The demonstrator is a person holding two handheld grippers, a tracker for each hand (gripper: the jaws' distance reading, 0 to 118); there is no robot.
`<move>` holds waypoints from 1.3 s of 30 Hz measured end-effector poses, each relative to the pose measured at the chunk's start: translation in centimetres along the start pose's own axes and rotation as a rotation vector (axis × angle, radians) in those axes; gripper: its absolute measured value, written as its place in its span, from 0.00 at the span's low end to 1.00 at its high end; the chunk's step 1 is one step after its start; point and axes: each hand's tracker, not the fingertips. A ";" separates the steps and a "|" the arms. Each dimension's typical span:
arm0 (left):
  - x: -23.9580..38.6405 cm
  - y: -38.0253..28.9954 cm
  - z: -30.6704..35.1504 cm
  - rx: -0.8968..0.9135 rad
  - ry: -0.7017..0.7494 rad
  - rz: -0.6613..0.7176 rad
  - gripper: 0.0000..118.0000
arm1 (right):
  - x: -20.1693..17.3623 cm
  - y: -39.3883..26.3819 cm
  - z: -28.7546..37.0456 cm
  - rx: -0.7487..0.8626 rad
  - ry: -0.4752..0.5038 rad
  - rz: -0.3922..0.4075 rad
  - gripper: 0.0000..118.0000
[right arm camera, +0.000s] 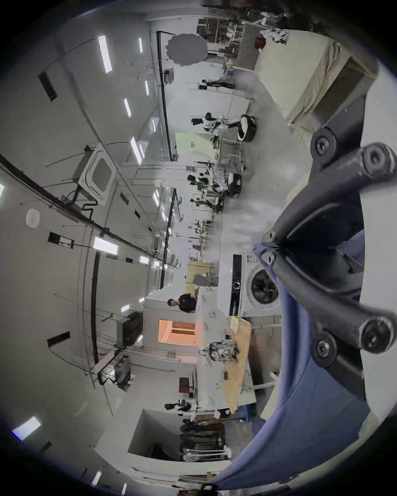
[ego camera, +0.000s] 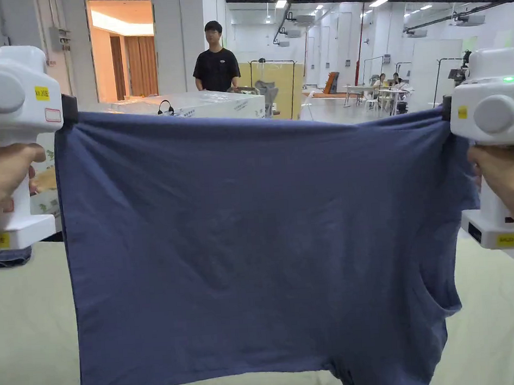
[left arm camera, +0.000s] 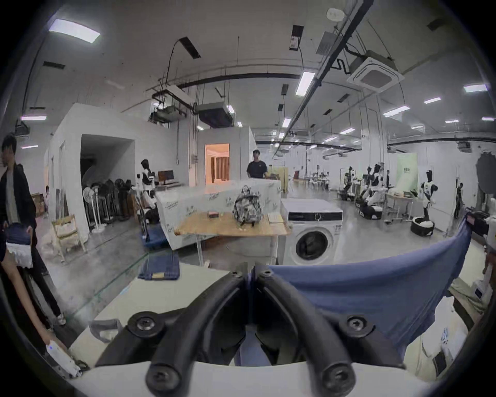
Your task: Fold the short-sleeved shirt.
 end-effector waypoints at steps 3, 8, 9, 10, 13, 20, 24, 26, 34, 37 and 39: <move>-0.2 1.9 -0.5 0.040 0.015 -0.001 0.00 | -0.1 2.2 -0.7 0.028 -0.005 -0.015 0.00; -0.2 3.6 -1.0 0.077 0.037 -0.017 0.00 | -0.5 4.5 -1.1 0.073 -0.006 -0.009 0.00; -0.2 3.5 -1.0 0.083 0.050 -0.030 0.00 | -0.5 4.6 -1.2 0.084 -0.002 -0.003 0.00; -0.3 3.3 -1.1 0.085 0.048 -0.031 0.00 | -0.7 4.4 -1.2 0.096 -0.012 0.013 0.00; -0.5 1.8 -1.5 0.078 0.047 -0.041 0.00 | -0.8 2.8 -0.4 0.088 -0.002 0.019 0.00; -0.1 -5.4 -1.0 0.012 0.039 -0.090 0.00 | -0.6 -3.8 0.8 0.016 0.014 0.075 0.00; -0.2 -10.2 0.1 -0.038 0.018 -0.087 0.00 | -0.3 -7.9 3.1 -0.039 0.022 0.084 0.00; -0.4 -12.3 1.0 -0.056 0.013 -0.078 0.00 | 0.0 -9.6 4.2 -0.057 0.029 0.097 0.00; -0.5 -21.0 8.9 -0.101 -0.018 -0.066 0.00 | 1.1 -16.7 12.4 -0.102 0.041 0.136 0.00; -0.8 -23.8 12.4 -0.106 -0.020 -0.052 0.00 | 1.6 -19.0 15.8 -0.134 0.058 0.141 0.00; -1.5 -25.6 14.6 -0.110 -0.029 -0.040 0.00 | 1.8 -20.4 18.1 -0.148 0.061 0.140 0.00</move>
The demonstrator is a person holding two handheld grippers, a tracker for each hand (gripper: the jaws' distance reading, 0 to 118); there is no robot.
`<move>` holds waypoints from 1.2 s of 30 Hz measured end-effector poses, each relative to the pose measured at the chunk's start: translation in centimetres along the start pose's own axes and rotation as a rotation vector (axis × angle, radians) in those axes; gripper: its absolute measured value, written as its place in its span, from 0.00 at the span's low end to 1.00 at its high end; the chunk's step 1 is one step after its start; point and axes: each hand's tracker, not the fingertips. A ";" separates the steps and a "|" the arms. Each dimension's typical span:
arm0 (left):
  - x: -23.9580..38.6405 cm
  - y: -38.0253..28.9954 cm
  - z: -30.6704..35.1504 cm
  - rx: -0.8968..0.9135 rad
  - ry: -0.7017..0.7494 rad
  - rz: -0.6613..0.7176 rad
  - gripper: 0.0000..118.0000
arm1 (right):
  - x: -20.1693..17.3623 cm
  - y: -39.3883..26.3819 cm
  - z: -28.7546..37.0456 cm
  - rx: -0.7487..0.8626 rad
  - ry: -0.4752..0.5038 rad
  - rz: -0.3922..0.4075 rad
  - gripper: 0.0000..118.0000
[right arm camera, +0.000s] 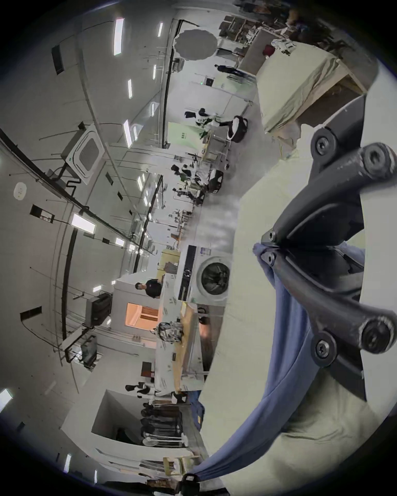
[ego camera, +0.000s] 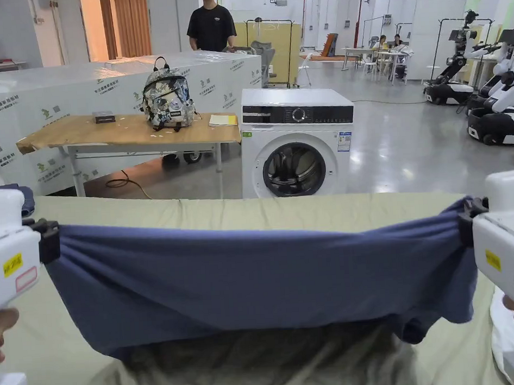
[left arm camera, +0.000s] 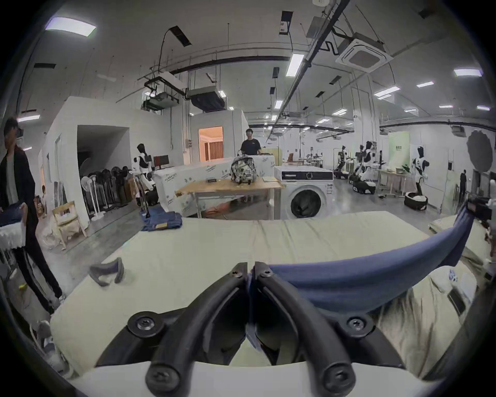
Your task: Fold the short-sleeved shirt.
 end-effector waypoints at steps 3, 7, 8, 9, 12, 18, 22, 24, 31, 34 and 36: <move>-0.4 -3.0 2.7 -0.013 -0.003 0.003 0.00 | -0.2 -2.4 2.7 -0.035 0.026 0.018 0.00; -1.3 -7.1 5.6 -0.063 -0.014 0.022 0.00 | -0.7 -5.9 6.0 -0.089 0.050 0.043 0.00; -1.6 -8.0 5.9 -0.087 -0.017 0.026 0.00 | -0.8 -6.8 6.6 -0.104 0.056 0.050 0.00; -1.7 -9.1 6.5 -0.099 -0.016 0.035 0.00 | -0.8 -7.6 7.3 -0.135 0.067 0.049 0.00; -1.9 -12.3 7.8 -0.154 -0.014 0.037 0.00 | -0.8 -10.4 9.3 -0.215 0.076 0.012 0.00; -1.5 -18.8 8.6 -0.312 -0.011 0.019 0.00 | -0.7 -17.3 11.5 -0.391 0.101 0.037 0.00; -1.1 -23.1 7.9 -0.436 -0.019 -0.011 0.00 | -2.0 -21.4 12.0 -0.537 0.120 0.076 0.00; -1.6 -25.3 6.9 -0.494 -0.030 -0.003 0.00 | -2.2 -23.4 11.6 -0.598 0.132 0.092 0.00; -2.0 -27.0 5.0 -0.617 -0.025 -0.014 0.00 | -2.7 -27.8 9.5 -0.734 0.155 0.099 0.00; -1.7 -26.5 4.5 -0.660 -0.031 -0.038 0.00 | -3.0 -28.1 8.7 -0.759 0.153 0.106 0.00; -1.3 -26.5 4.3 -0.695 -0.041 -0.092 0.00 | -2.9 -27.8 8.3 -0.776 0.154 0.104 0.00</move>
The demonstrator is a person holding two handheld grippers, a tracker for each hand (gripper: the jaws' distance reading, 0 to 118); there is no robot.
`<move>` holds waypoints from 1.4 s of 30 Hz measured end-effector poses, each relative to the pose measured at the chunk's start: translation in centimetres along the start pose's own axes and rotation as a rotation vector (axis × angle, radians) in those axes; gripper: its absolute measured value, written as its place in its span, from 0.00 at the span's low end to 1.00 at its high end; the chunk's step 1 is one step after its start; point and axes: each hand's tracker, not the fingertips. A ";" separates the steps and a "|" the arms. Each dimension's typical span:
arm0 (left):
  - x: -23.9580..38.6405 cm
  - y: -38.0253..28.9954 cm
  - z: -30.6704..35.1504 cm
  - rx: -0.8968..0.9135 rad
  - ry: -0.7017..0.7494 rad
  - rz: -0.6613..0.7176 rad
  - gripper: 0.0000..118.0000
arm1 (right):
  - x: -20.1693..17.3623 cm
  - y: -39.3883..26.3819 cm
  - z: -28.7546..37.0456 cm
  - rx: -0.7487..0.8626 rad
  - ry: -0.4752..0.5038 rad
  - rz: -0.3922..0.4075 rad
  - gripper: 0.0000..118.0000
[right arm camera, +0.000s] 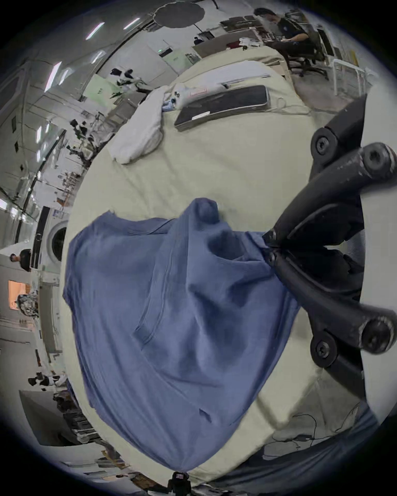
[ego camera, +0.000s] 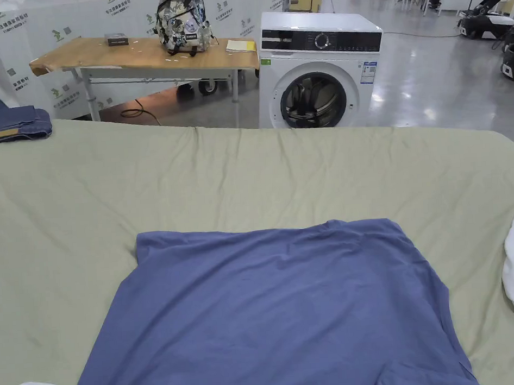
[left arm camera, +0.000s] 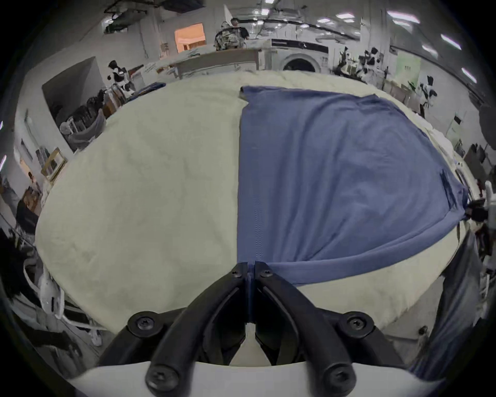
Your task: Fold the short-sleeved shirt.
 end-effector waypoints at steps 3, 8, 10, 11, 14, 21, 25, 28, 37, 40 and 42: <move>0.0 0.4 -0.2 -0.005 0.002 0.002 0.00 | 0.4 0.3 0.3 -0.013 0.006 -0.014 0.03; -0.4 1.1 1.1 0.039 -0.037 0.065 0.38 | 1.1 1.9 3.1 0.045 -0.025 -0.059 0.63; -0.7 1.8 1.8 0.084 -0.080 0.115 0.53 | 1.4 2.9 4.3 0.097 -0.006 -0.075 0.63; -0.8 2.3 2.2 0.107 -0.101 0.136 0.53 | 1.3 3.5 4.9 0.119 -0.009 -0.083 0.63; -0.1 3.9 3.1 0.184 -0.111 0.156 0.53 | 1.0 5.2 6.2 0.247 -0.011 -0.124 0.63; 3.2 7.9 4.5 0.408 -0.067 0.087 0.50 | -2.1 9.3 7.9 0.542 0.032 -0.210 0.39; 5.8 9.4 6.1 0.556 -0.036 0.071 0.09 | -4.6 11.4 7.9 0.668 0.058 -0.225 0.00; 7.3 10.0 6.5 0.619 -0.004 0.051 0.03 | -5.9 12.4 7.8 0.714 0.072 -0.241 0.00; 6.4 9.8 6.9 0.535 -0.026 0.069 0.00 | -7.6 12.8 7.5 0.734 0.098 -0.232 0.00; 4.2 8.6 6.6 0.436 -0.037 0.089 0.00 | -7.6 12.6 7.3 0.727 0.102 -0.226 0.00; 2.6 7.7 6.2 0.339 -0.063 0.097 0.00 | -7.6 12.4 7.0 0.715 0.096 -0.222 0.00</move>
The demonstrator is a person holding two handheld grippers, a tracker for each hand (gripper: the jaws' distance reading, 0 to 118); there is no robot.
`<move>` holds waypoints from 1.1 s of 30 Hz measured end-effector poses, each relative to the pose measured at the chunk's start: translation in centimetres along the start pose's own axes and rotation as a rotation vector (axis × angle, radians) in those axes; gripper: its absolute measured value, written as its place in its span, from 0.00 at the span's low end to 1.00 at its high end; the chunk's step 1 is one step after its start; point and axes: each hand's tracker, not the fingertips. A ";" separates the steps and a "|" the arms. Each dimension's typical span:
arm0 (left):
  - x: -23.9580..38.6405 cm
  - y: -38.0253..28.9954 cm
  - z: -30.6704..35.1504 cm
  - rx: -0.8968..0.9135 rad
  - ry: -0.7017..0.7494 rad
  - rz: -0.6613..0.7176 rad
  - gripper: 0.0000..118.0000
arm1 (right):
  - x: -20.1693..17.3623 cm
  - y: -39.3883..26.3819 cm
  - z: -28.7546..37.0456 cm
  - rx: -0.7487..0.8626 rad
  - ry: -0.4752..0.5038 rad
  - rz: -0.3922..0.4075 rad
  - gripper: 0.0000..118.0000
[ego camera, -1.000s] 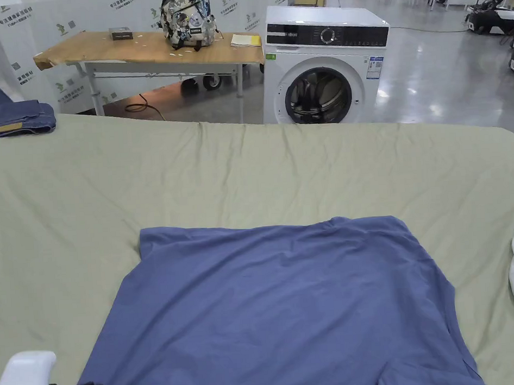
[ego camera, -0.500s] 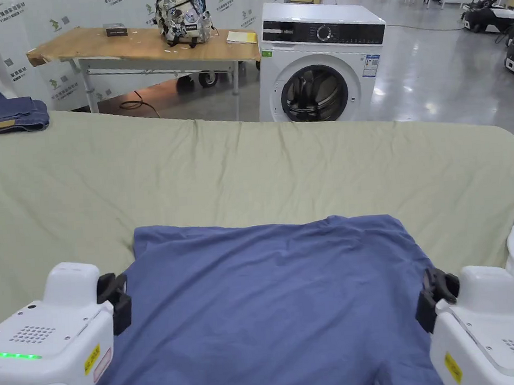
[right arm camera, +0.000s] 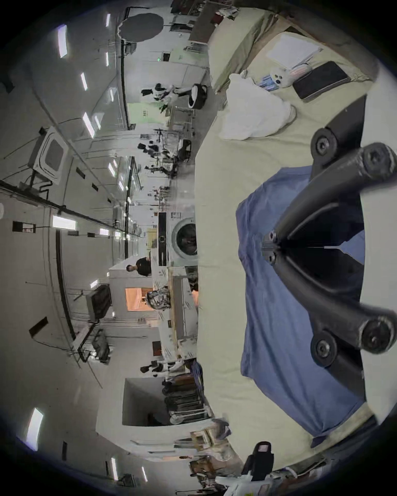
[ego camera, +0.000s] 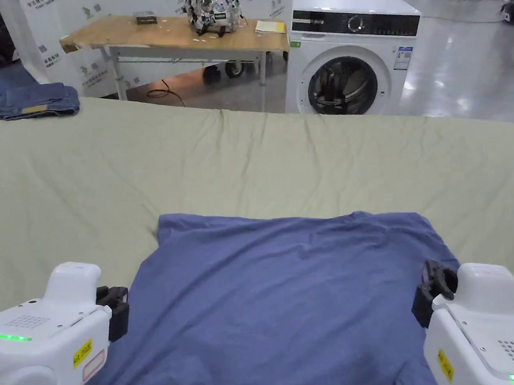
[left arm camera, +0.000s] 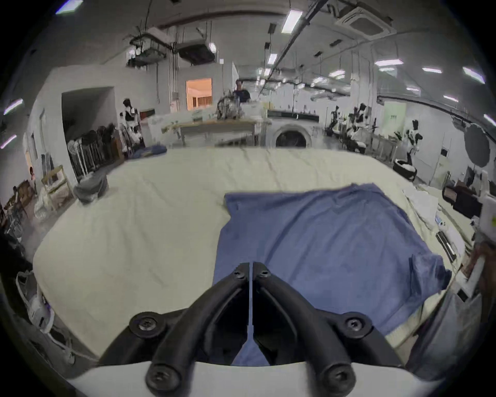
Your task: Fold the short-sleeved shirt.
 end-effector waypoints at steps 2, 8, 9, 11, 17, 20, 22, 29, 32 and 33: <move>-1.5 -1.1 -0.1 -0.076 0.008 0.014 0.00 | 0.2 -0.3 -0.1 -0.015 0.000 0.002 0.00; -5.1 -4.3 -1.0 -0.258 0.047 0.091 0.45 | 0.5 -1.6 -0.6 -0.065 -0.003 0.007 0.00; -5.4 -4.7 -1.3 -0.282 0.058 0.118 0.67 | 0.5 -1.8 -0.7 -0.073 -0.003 0.009 0.00; -5.6 -5.4 -2.0 -0.339 0.067 0.165 0.76 | 0.5 -2.1 -0.7 -0.085 -0.004 0.014 0.00; -5.5 -8.7 -5.8 -0.488 0.133 0.104 0.76 | 1.1 -2.9 -0.6 -0.123 -0.013 0.028 0.00; -3.6 -8.3 -4.9 -0.441 0.165 0.088 0.71 | 1.7 -3.3 -0.3 -0.144 -0.027 0.035 0.00; -3.2 -7.9 -4.4 -0.444 0.145 0.095 0.57 | 2.1 -3.5 -0.1 -0.158 -0.035 0.032 0.00; -3.0 -7.5 -4.5 -0.445 0.071 0.043 0.02 | 5.1 -3.4 1.0 -0.261 -0.034 -0.004 0.00; -3.2 -7.6 -4.3 -0.437 0.063 0.057 0.02 | 6.8 -3.1 1.9 -0.342 -0.045 0.033 0.03; -3.1 -7.7 -4.3 -0.435 0.063 0.057 0.02 | 7.4 -3.1 2.3 -0.369 -0.051 0.036 0.10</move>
